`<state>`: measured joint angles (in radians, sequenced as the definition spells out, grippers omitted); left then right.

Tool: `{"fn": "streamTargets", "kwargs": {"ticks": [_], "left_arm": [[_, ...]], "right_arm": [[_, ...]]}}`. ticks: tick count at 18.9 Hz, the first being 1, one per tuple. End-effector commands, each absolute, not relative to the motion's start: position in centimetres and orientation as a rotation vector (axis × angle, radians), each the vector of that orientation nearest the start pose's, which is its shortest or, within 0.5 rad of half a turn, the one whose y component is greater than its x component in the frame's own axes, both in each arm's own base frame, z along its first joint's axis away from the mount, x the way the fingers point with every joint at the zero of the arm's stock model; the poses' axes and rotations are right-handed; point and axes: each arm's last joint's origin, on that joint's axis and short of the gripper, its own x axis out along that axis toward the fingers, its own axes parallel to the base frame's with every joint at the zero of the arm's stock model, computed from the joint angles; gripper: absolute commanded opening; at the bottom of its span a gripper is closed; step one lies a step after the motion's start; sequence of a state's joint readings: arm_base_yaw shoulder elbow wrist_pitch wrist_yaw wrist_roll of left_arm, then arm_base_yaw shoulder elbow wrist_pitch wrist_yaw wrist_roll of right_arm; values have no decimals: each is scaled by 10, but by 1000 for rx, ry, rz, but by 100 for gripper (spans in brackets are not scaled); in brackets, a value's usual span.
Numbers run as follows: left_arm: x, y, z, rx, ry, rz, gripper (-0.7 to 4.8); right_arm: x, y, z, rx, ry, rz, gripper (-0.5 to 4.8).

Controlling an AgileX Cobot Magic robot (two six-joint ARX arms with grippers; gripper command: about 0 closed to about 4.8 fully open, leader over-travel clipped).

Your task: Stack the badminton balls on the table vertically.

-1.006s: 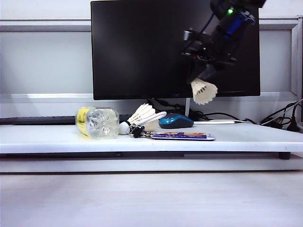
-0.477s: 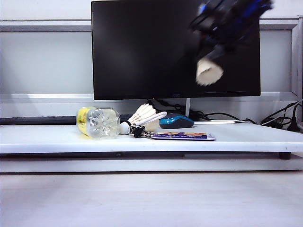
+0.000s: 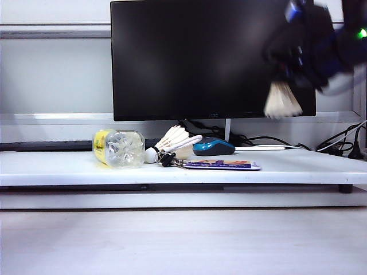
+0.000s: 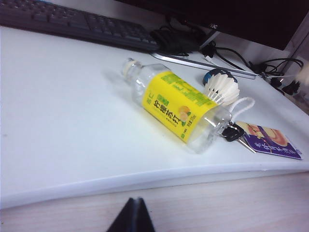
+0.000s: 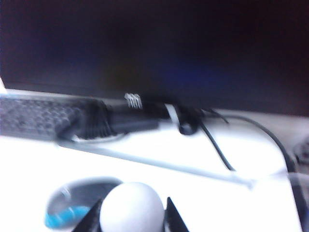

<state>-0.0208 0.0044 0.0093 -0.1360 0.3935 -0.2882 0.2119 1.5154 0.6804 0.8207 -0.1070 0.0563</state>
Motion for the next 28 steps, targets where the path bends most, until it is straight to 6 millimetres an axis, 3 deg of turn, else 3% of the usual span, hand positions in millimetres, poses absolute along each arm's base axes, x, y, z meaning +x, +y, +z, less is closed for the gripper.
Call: {"fn": "streamTargets", "kwargs": {"ticks": [1, 6, 11, 21, 23, 27, 28], "left_arm": [[94, -14, 152, -311, 208, -406, -5], [93, -15, 152, -313, 212, -442, -5], [93, -15, 152, -313, 212, -447, -5], [93, -15, 152, -310, 211, -447, -5], [93, -15, 152, -310, 211, -447, -5], [93, -15, 152, -310, 211, -447, -5], [93, -15, 152, -310, 211, -447, -5]], "right_arm": [[292, 64, 207, 64, -45, 269, 113], [302, 66, 173, 125, 79, 225, 116], [310, 68, 155, 127, 46, 233, 116], [310, 71, 161, 132, -23, 291, 119], [310, 71, 161, 128, -21, 305, 157], [310, 71, 160, 106, -17, 310, 167], [309, 72, 159, 89, -7, 325, 192]]}}
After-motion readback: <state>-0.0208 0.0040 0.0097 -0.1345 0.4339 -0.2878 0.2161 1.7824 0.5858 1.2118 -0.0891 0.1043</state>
